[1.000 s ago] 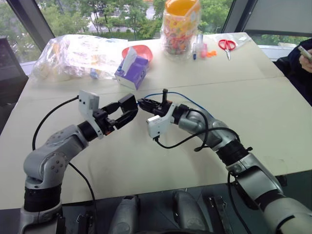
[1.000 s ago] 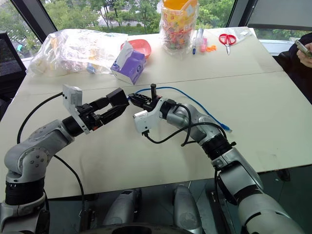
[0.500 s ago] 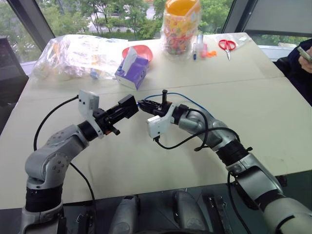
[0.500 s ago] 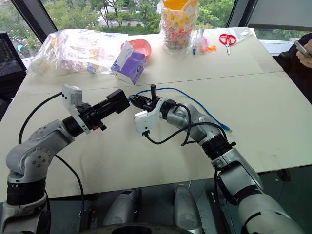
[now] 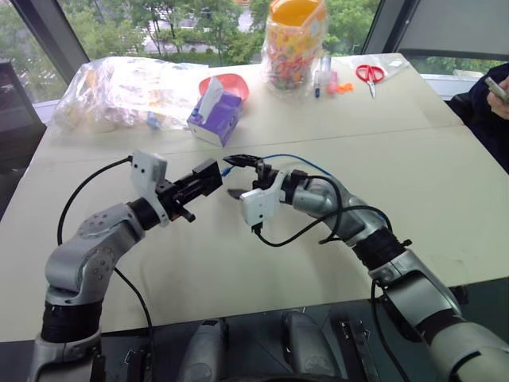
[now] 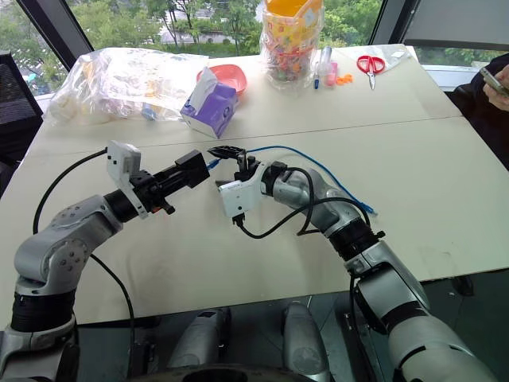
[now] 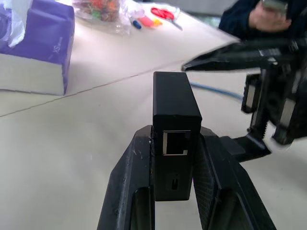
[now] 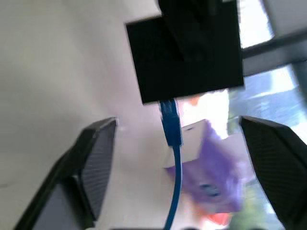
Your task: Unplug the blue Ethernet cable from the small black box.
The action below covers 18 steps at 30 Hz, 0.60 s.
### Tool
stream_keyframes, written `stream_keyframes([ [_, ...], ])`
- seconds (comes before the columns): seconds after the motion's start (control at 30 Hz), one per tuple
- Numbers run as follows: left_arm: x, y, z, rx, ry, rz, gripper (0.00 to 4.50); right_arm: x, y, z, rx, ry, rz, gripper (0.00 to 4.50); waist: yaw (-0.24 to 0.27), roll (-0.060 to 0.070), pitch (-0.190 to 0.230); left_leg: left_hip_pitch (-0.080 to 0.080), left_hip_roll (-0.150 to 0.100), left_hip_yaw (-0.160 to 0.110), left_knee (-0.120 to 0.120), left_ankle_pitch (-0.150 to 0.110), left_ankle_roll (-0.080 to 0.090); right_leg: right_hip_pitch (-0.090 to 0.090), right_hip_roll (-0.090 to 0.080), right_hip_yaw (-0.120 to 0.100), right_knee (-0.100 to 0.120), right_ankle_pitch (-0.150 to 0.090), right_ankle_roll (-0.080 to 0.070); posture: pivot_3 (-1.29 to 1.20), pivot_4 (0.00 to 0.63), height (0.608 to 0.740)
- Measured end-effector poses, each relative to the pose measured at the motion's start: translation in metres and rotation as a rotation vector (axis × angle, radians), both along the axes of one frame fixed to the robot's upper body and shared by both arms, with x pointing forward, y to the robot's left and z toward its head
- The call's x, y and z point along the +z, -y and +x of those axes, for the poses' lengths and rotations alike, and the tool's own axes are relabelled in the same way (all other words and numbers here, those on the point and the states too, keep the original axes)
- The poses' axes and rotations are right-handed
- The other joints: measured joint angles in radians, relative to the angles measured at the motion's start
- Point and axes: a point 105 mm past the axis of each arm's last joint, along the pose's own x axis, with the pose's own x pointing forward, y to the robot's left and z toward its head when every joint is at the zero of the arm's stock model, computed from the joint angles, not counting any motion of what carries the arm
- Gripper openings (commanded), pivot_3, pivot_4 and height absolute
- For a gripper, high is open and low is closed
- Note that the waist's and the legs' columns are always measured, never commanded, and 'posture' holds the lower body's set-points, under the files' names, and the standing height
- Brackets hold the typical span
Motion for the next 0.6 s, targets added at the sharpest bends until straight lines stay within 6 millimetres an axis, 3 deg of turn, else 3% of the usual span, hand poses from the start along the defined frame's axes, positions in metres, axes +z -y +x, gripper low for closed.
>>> stream_keyframes([
  [0.13, -0.007, -0.002, -0.001, -0.054, -0.009, 0.045, 0.47, 0.008, 0.011, 0.003, 0.037, -0.28, 0.011, 3.85, 0.001, 0.0, 0.0, 0.0, 0.0, 0.0, 0.001, 0.0, 0.0, 0.0, 0.0, 0.0, 0.0, 0.0, 0.0, 0.0, 0.15, 0.74],
  [0.27, 0.007, -0.001, -0.008, -0.194, 0.017, 0.085, 0.47, 0.036, 0.026, 0.0, 0.135, -0.683, 0.092, 3.85, 0.0, 0.0, 0.0, 0.0, 0.0, 0.0, 0.001, 0.0, 0.0, 0.001, 0.0, 0.0, 0.0, 0.0, 0.0, 0.0, 0.15, 0.74],
  [0.37, 0.014, 0.003, -0.014, -0.29, 0.017, 0.056, 0.47, 0.054, 0.036, 0.01, 0.154, -0.907, 0.203, 3.85, -0.001, 0.0, 0.0, 0.001, 0.0, 0.0, 0.0, 0.0, 0.0, 0.001, 0.0, 0.0, 0.0, 0.0, 0.0, 0.0, 0.15, 0.74],
  [0.6, 0.03, 0.004, -0.018, -0.38, 0.035, 0.014, 0.47, 0.052, 0.04, 0.002, 0.246, -1.212, 0.233, 3.85, -0.002, 0.0, 0.0, 0.0, 0.001, 0.0, 0.0, 0.0, 0.0, 0.0, 0.001, -0.001, 0.0, 0.0, 0.0, 0.0, 0.15, 0.74],
])
